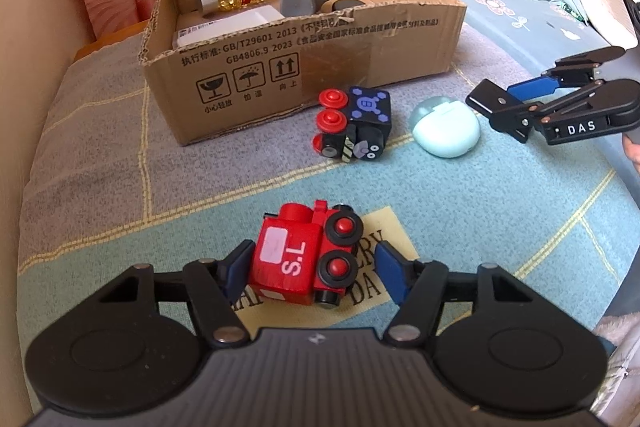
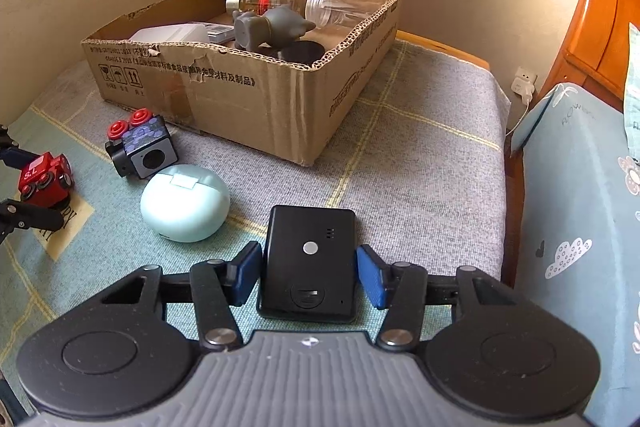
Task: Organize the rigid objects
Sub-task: 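Close the right gripper on the black rectangular case while the left gripper holds the red train, then hold the black case in the right gripper while the left gripper holds the red train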
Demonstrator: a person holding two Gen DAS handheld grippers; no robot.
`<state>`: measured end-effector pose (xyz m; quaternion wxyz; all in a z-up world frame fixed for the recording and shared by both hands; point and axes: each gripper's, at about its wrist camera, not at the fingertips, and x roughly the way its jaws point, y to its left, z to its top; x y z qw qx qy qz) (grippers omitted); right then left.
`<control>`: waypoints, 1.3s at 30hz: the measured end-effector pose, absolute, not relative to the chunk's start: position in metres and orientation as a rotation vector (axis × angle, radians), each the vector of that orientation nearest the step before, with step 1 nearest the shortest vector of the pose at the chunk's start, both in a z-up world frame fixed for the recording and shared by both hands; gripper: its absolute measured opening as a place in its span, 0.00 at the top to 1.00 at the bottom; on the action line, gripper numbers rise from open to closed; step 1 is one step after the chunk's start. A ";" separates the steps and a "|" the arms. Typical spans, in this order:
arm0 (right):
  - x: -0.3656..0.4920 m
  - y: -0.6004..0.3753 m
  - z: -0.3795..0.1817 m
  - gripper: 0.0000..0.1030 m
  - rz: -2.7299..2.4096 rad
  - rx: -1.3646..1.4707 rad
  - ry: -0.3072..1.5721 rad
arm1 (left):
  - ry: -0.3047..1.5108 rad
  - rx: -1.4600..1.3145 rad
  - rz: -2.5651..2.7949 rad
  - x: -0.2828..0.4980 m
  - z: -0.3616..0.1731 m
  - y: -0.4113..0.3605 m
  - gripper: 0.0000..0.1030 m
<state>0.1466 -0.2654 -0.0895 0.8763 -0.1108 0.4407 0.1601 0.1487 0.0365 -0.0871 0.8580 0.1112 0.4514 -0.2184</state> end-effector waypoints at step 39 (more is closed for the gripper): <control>0.137 -0.265 -0.087 0.44 0.295 -0.228 0.921 | 0.941 0.210 -0.409 0.151 -0.085 0.039 0.51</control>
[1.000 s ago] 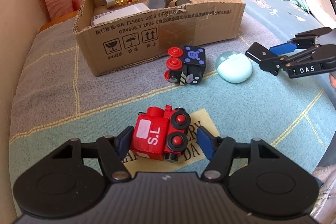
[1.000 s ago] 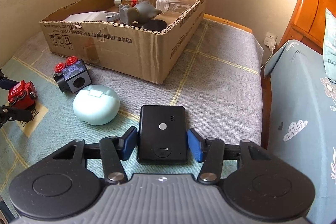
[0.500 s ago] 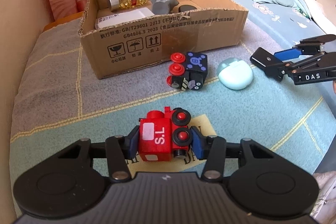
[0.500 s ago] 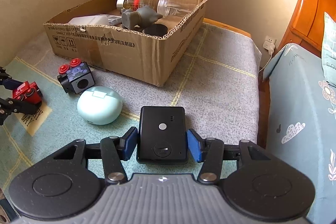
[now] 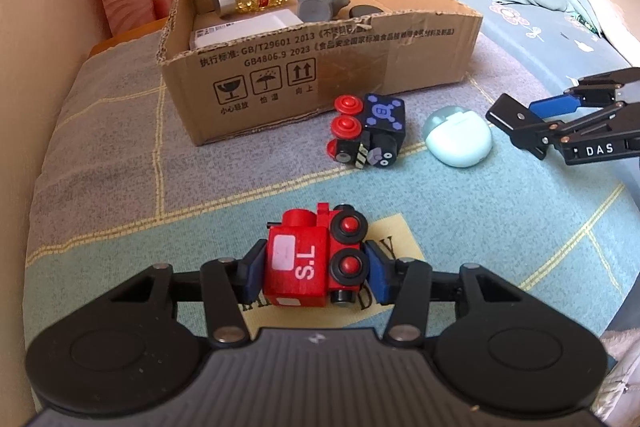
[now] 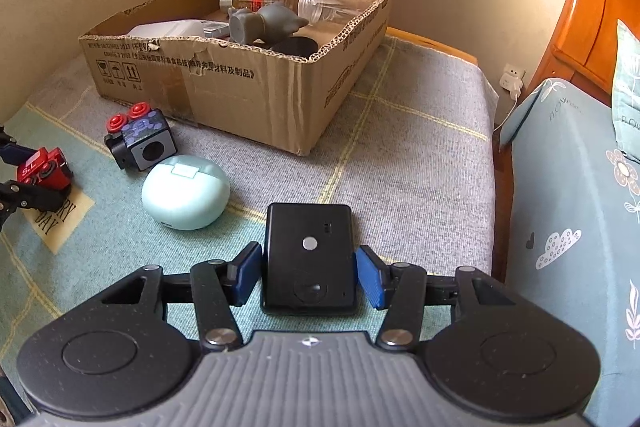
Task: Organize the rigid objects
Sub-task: 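Hold the black case in the right gripper while the left gripper holds the red train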
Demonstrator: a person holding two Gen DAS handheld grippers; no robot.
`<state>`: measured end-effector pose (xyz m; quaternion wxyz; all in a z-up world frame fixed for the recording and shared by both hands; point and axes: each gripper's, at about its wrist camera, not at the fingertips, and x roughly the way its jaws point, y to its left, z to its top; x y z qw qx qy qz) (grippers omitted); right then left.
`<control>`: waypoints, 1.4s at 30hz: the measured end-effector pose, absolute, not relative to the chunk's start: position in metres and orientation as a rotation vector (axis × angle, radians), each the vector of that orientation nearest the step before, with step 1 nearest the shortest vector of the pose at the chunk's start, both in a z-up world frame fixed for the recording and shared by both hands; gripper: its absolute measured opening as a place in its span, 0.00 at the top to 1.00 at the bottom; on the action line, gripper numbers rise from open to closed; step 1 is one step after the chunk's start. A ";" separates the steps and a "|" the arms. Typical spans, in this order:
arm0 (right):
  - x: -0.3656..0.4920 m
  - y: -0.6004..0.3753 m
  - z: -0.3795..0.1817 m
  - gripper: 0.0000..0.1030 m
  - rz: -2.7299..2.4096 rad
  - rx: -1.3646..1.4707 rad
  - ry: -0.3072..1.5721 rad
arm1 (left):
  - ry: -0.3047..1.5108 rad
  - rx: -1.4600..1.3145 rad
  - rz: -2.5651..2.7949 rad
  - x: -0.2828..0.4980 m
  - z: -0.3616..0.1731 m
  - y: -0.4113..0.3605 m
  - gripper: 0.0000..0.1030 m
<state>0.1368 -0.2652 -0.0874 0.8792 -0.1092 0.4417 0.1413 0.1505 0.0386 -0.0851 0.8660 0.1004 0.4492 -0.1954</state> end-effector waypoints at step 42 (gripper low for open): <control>0.140 -0.266 -0.094 0.30 0.305 -0.202 0.901 | 0.900 0.198 -0.335 0.142 -0.088 0.029 0.36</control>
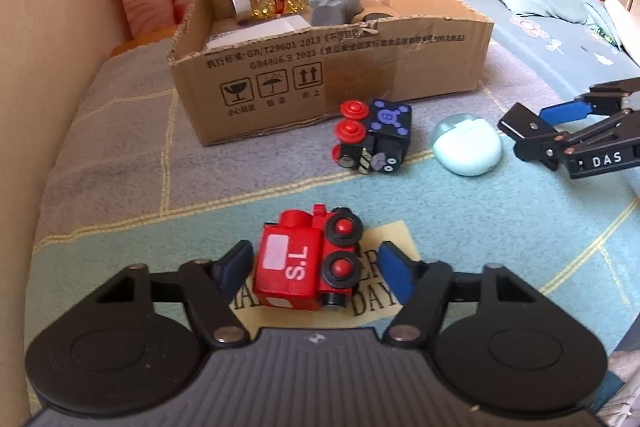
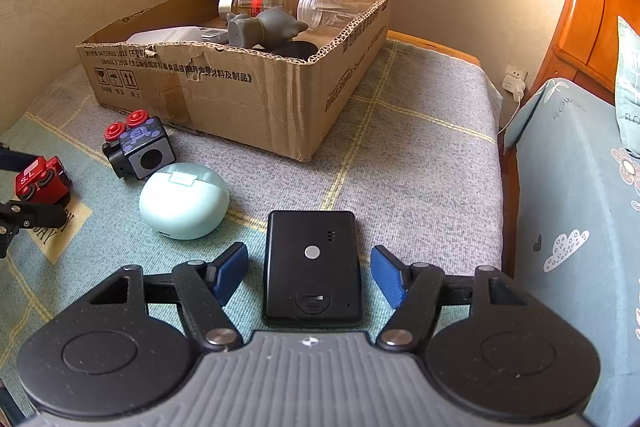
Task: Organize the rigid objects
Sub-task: 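Hold the black case in the right gripper while the left gripper holds the red train, then carry the black case toward the box with the right gripper while the left gripper carries the red train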
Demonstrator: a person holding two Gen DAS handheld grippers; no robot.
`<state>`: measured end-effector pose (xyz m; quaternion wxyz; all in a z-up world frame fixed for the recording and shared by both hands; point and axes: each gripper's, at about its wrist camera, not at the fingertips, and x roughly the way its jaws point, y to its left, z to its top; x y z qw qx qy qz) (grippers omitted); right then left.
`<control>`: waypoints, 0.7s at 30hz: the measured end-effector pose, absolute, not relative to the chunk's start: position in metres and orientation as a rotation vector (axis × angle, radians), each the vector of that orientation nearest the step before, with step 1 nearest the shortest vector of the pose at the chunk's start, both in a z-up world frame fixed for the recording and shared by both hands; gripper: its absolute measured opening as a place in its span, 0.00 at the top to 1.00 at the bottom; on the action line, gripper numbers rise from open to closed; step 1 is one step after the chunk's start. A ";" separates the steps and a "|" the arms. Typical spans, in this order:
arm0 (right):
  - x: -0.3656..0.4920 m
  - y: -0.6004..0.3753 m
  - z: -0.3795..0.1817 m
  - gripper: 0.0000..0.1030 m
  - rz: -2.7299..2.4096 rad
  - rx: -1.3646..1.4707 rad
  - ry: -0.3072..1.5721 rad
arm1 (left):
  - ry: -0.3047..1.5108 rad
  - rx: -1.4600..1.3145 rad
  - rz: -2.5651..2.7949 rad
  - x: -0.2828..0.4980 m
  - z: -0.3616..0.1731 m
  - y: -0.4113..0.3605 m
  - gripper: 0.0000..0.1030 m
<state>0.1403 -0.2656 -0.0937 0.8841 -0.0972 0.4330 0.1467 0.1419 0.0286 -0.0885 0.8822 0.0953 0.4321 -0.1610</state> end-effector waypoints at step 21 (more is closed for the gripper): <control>0.139 -0.264 -0.089 0.45 0.321 -0.207 0.911 | 0.918 0.146 -0.376 0.148 -0.082 0.036 0.53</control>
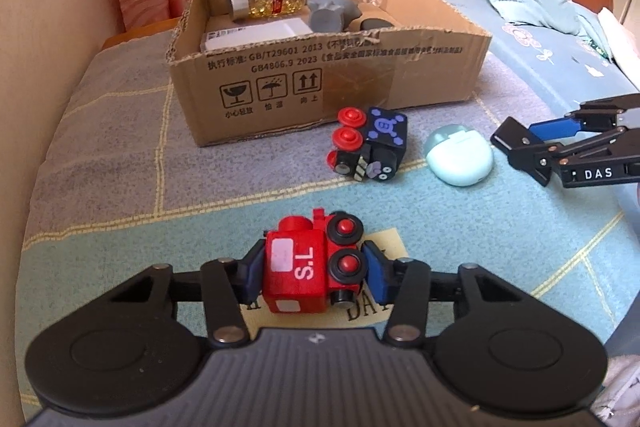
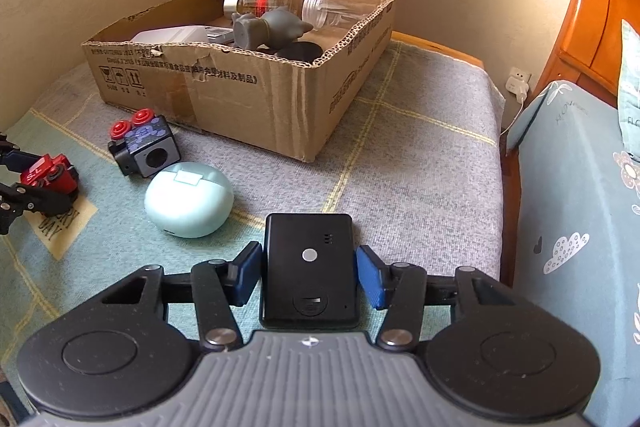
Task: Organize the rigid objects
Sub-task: 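Carry the black case toward the box with the right gripper while the left gripper carries the red train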
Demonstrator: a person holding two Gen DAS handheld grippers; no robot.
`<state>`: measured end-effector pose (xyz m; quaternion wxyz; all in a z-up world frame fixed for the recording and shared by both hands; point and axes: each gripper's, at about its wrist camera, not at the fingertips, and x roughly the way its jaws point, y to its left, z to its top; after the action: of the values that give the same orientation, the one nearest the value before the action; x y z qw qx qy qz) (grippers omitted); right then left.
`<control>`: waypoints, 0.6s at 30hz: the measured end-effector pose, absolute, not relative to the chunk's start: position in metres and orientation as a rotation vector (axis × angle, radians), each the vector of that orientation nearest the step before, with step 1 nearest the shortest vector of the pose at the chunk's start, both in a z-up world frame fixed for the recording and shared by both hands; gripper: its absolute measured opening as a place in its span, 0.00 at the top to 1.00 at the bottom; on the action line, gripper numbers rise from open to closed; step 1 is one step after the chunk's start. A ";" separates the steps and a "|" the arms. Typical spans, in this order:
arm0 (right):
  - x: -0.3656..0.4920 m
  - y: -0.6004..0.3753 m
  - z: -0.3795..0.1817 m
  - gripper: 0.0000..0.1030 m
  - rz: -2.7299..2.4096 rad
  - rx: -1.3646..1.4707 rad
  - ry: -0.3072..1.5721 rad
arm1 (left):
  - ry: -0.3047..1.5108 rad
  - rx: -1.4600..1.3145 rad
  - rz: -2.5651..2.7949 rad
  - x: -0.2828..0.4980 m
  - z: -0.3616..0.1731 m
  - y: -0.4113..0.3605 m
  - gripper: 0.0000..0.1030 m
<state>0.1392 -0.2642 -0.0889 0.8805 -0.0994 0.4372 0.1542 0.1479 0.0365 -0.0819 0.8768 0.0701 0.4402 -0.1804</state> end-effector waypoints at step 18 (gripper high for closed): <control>0.137 -0.252 -0.003 0.45 0.419 -0.286 0.721 | 0.833 0.150 -0.421 0.154 -0.030 0.044 0.53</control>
<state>0.1372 -0.2520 -0.0026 0.9044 -0.1383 0.3491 0.2026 0.1545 0.0436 -0.0304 0.8903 0.0724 0.4014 -0.2027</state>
